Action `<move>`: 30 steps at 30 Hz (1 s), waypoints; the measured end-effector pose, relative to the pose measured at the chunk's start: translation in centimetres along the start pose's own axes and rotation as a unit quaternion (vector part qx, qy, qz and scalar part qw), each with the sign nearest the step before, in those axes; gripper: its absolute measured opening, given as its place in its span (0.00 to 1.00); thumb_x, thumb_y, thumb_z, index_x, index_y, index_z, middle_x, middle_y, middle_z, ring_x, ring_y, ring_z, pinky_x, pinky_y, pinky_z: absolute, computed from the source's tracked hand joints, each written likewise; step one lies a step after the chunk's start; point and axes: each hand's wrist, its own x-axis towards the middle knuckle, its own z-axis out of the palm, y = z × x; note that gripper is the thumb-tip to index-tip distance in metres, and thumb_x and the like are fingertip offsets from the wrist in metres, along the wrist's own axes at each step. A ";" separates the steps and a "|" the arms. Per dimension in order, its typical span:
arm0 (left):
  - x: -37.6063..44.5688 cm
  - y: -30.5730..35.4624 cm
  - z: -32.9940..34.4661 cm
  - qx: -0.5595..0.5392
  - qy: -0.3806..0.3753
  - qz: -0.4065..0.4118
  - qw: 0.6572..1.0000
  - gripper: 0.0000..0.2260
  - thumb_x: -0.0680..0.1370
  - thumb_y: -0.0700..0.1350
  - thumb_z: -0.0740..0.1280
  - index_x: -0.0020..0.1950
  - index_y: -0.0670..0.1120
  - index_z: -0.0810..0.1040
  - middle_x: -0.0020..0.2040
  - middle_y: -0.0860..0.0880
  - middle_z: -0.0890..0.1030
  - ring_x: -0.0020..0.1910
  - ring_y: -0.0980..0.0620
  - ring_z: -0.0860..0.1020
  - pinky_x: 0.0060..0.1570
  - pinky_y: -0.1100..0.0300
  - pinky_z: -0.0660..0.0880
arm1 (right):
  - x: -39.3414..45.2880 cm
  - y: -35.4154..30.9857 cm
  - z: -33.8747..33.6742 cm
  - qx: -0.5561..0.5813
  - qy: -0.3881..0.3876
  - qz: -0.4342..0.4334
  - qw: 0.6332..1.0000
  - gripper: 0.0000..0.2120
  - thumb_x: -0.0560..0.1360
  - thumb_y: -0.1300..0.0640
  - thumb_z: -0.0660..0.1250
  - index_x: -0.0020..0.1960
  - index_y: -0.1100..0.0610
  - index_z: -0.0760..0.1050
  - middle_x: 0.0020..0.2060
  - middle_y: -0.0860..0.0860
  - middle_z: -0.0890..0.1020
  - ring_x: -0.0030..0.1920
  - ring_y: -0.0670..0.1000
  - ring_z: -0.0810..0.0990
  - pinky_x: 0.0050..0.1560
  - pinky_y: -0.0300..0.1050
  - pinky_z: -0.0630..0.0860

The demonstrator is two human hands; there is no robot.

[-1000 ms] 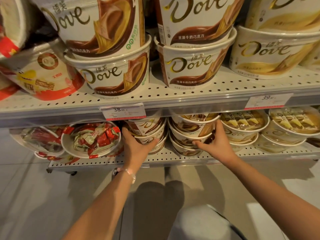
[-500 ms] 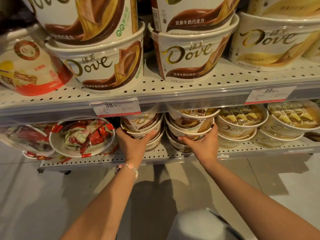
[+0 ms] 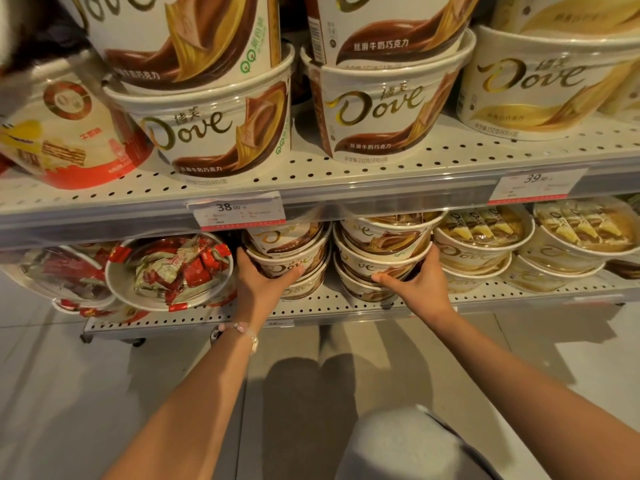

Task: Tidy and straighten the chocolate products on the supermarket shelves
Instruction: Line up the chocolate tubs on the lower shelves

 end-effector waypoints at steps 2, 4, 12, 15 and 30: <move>-0.2 0.1 0.8 0.007 0.033 -0.002 0.999 0.56 0.58 0.53 0.81 0.76 0.44 0.49 0.73 0.45 0.63 0.71 0.48 0.63 0.66 0.60 0.59 | -0.6 -0.2 0.5 0.004 0.020 -0.016 1.000 0.46 0.58 0.53 0.81 0.69 0.53 0.60 0.60 0.42 0.71 0.62 0.43 0.70 0.62 0.36 0.65; -0.2 0.3 1.7 -0.012 0.060 -0.006 0.998 0.57 0.56 0.51 0.82 0.75 0.44 0.50 0.72 0.43 0.64 0.70 0.47 0.64 0.64 0.61 0.60 | -1.2 -0.5 1.2 0.016 0.040 -0.027 0.999 0.48 0.57 0.53 0.81 0.70 0.54 0.60 0.64 0.46 0.71 0.66 0.46 0.69 0.67 0.41 0.65; -0.1 0.2 3.0 -0.029 0.097 -0.017 0.995 0.56 0.56 0.52 0.82 0.74 0.44 0.52 0.70 0.44 0.67 0.69 0.47 0.66 0.61 0.62 0.59 | -1.5 -1.3 3.7 0.008 0.118 0.001 0.993 0.57 0.53 0.47 0.83 0.73 0.57 0.55 0.69 0.52 0.68 0.70 0.50 0.65 0.72 0.49 0.62; 0.0 0.2 2.1 -0.015 0.094 0.005 0.995 0.53 0.56 0.53 0.82 0.73 0.45 0.56 0.66 0.50 0.70 0.63 0.53 0.69 0.59 0.64 0.62 | -1.1 -0.5 3.0 0.004 0.093 0.002 0.996 0.56 0.53 0.46 0.82 0.73 0.54 0.55 0.68 0.50 0.69 0.69 0.49 0.67 0.70 0.47 0.64; 0.7 -0.5 -0.2 0.010 0.015 0.071 0.997 0.41 0.61 0.47 0.81 0.67 0.44 0.62 0.53 0.62 0.71 0.47 0.83 0.67 0.43 0.85 0.63 | 1.8 1.0 -1.0 0.009 -0.068 -0.033 0.997 0.56 0.52 0.46 0.81 0.71 0.52 0.55 0.61 0.43 0.71 0.63 0.41 0.70 0.58 0.23 0.65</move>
